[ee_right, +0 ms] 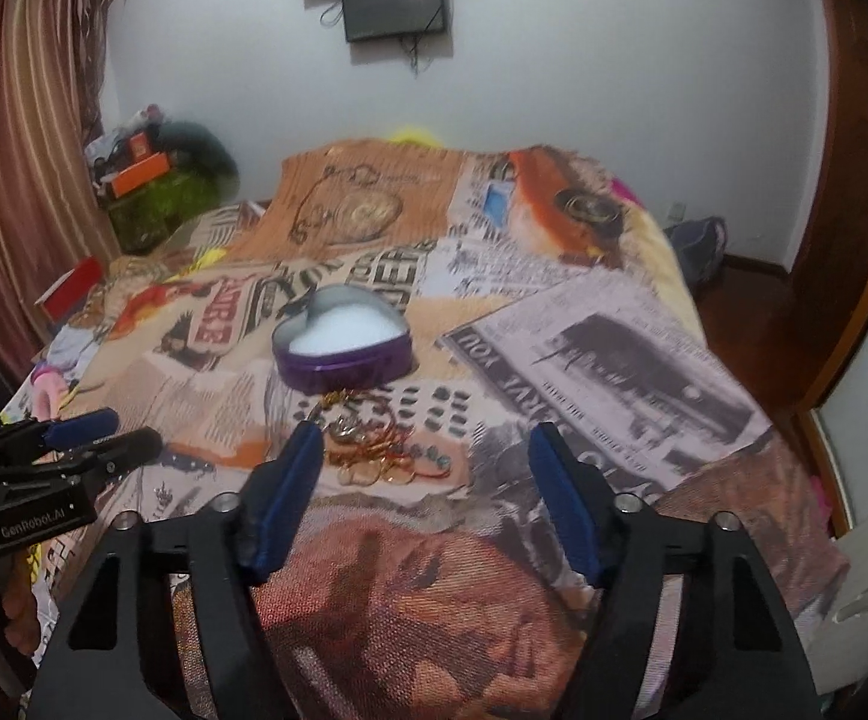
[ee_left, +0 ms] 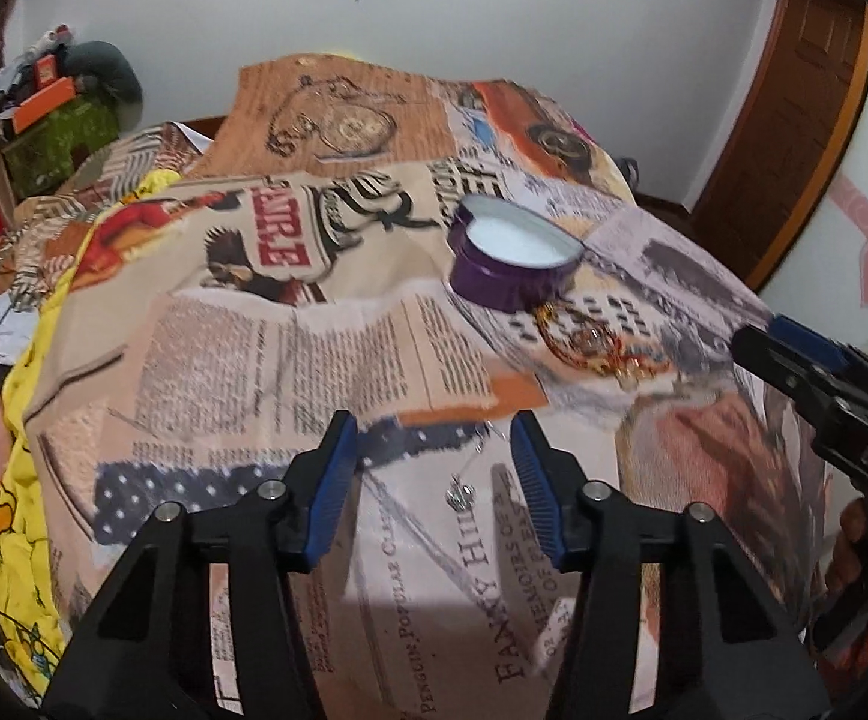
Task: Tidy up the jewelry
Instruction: 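Lower the left gripper and grasp a small silver charm, then carry the silver charm toward the heart tin with left while right grasps a silver ring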
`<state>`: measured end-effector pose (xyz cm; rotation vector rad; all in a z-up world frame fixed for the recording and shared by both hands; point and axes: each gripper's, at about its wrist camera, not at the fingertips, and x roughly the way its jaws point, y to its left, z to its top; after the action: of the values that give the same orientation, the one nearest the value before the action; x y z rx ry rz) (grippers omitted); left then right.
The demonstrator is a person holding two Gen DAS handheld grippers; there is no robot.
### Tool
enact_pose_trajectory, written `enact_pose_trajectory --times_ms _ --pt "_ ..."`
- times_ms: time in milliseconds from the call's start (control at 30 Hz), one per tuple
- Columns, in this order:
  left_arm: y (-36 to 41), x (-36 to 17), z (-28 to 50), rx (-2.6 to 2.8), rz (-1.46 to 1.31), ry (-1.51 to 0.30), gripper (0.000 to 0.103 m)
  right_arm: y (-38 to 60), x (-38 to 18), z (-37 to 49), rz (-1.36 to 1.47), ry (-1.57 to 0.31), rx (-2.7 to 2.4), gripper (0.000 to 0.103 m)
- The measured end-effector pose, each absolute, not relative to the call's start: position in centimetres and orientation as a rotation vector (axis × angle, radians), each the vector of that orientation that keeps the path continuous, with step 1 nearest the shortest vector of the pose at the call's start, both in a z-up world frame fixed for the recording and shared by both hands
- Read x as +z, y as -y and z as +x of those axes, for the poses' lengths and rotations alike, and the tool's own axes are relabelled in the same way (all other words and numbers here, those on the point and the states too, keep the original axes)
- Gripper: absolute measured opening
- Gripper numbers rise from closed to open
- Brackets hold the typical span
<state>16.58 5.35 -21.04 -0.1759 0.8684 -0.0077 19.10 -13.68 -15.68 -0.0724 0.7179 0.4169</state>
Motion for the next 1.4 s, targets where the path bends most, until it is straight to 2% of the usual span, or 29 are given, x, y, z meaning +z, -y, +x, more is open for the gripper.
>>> enact_pose_trajectory --times_ms 167,233,300,600,700,1133,1200,1400 --pt "-4.3 -21.9 16.5 -0.041 -0.133 -0.889 0.034 13.3 -16.7 19.3 -0.092 -0.744 0.440 0.059" --pt "-4.0 -22.3 16.9 -0.049 -0.124 -0.904 0.025 13.0 -16.9 19.6 -0.096 -0.754 0.448 0.057" --pt "-3.9 -22.8 17.1 -0.064 -0.132 -0.924 0.021 12.9 -17.1 19.7 -0.096 -0.764 0.454 0.056" --pt "-4.0 -23.1 16.5 -0.066 -0.131 -0.935 0.021 12.6 -17.6 20.1 -0.089 -0.785 0.473 0.056" --pt "-4.0 -23.4 16.3 -0.055 -0.120 -0.930 0.009 12.4 -17.8 20.2 -0.089 -0.792 0.475 0.056" --pt "-4.9 -20.2 18.4 -0.081 -0.163 -0.803 0.009 10.9 -17.9 21.7 -0.100 -0.801 0.533 0.056" --pt "-4.9 -19.6 19.1 -0.094 -0.168 -0.782 0.009 10.5 -18.0 22.0 -0.100 -0.812 0.551 0.046" --pt "-4.6 -19.0 20.8 -0.117 -0.178 -0.742 0.009 9.7 -18.5 23.5 -0.111 -0.848 0.587 0.034"
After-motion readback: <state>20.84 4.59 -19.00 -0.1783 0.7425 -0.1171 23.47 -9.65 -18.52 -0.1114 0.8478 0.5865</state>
